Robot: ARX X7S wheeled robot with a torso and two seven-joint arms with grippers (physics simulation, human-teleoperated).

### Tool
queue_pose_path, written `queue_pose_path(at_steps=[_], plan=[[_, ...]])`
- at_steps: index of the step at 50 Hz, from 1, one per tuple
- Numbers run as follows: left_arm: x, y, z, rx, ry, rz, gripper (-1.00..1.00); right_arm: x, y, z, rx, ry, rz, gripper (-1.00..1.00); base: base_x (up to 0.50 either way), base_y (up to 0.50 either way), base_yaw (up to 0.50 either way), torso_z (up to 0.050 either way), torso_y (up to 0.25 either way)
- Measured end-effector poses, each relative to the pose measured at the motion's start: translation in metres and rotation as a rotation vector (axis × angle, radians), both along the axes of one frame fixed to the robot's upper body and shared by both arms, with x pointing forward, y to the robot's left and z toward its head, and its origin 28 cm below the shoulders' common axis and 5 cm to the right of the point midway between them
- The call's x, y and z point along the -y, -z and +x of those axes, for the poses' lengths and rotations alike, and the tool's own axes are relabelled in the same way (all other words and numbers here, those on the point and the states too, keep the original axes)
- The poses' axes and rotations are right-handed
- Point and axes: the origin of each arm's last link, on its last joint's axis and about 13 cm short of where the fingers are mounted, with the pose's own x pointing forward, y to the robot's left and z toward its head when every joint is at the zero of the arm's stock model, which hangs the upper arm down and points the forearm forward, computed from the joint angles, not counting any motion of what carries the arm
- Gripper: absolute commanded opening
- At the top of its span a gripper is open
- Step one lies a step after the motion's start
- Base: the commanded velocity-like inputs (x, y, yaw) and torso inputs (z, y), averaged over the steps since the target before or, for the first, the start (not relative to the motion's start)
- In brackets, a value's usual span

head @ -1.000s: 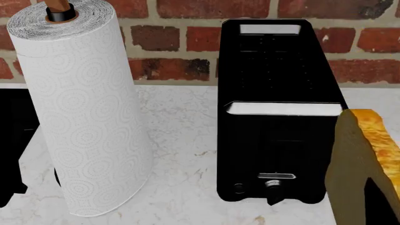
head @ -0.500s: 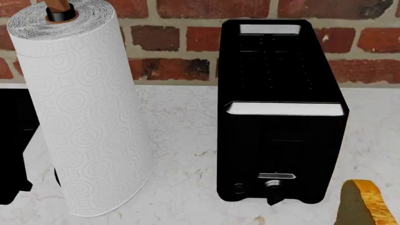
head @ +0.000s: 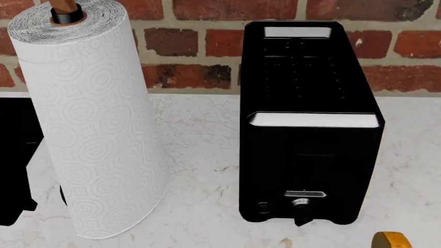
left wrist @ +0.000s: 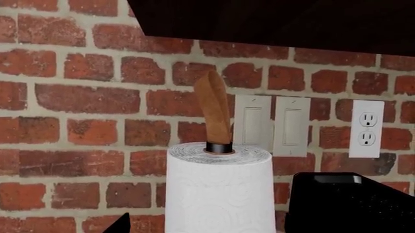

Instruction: Place the toasted item on a plate.

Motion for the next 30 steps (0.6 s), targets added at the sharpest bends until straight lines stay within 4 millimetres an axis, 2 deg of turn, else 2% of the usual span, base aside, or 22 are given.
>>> queue_pose_path(at_steps=[29,30], plan=[[0.004,-0.003,-0.004,0.008,0.006,0.012,1.00,-0.006,0.025,-0.009,0.014,0.034,0.047,-1.00,0.00,0.00,0.00,0.000,0.000],[0.004,-0.003,-0.004,0.008,0.006,0.012,1.00,-0.006,0.025,-0.010,0.013,0.036,0.047,1.00,0.00,0.00,0.00,0.000,0.000]])
